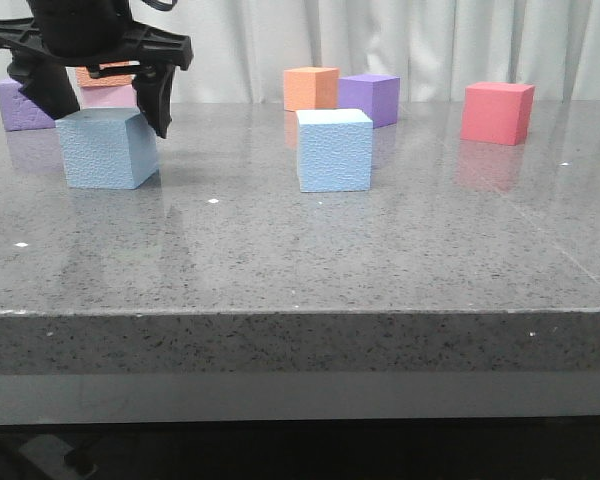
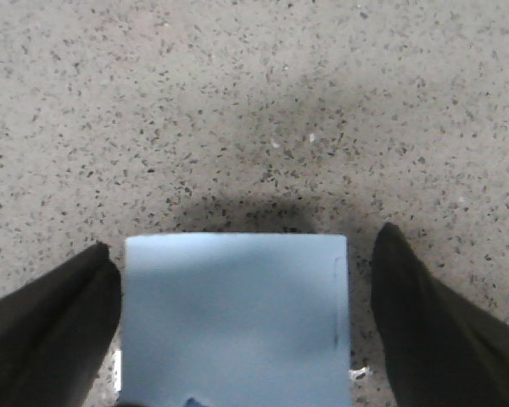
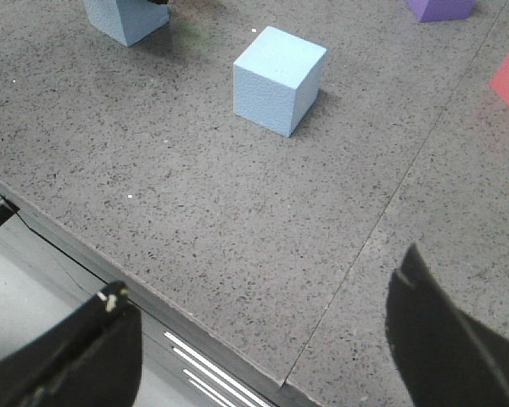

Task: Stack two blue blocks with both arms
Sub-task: 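Lower the left gripper onto the other light-blue cube and close, then lift the held cube and carry it above the placed blue cube, then lower the held cube onto the placed blue cube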

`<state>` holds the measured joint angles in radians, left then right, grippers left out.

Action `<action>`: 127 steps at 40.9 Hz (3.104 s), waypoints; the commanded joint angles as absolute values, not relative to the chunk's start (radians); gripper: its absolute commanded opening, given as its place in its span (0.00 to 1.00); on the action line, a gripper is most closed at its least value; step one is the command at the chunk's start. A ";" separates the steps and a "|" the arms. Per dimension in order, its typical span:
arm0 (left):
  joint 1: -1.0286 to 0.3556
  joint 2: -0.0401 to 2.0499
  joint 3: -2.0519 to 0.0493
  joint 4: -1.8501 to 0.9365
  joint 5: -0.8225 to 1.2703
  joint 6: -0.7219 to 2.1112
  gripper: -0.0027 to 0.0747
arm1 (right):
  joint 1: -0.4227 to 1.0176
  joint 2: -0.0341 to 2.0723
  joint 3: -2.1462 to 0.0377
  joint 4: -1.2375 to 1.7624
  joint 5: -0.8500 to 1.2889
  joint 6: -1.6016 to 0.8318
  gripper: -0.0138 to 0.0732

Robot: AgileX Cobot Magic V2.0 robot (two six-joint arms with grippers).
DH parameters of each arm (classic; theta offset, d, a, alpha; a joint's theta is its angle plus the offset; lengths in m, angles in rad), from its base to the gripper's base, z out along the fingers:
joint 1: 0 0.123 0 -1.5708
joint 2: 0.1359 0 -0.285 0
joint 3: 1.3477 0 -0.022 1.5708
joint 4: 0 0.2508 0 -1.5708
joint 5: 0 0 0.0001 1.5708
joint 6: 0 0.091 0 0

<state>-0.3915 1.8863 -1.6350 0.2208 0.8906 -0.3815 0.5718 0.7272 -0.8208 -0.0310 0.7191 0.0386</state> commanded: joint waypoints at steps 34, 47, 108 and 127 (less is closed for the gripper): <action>-0.390 1.870 -1.830 0.000 1.014 0.044 0.53 | 0.566 0.723 -0.844 -0.044 0.653 0.028 0.84; -0.416 1.870 -2.015 -0.503 1.162 0.816 0.53 | 0.566 0.723 -0.844 -0.044 0.653 0.028 0.84; -0.569 1.979 -2.093 -0.388 0.996 0.977 0.53 | 0.566 0.723 -0.844 -0.044 0.653 0.028 0.84; -0.569 1.987 -2.093 -0.354 1.007 1.023 0.53 | 0.566 0.723 -0.844 -0.044 0.653 0.028 0.84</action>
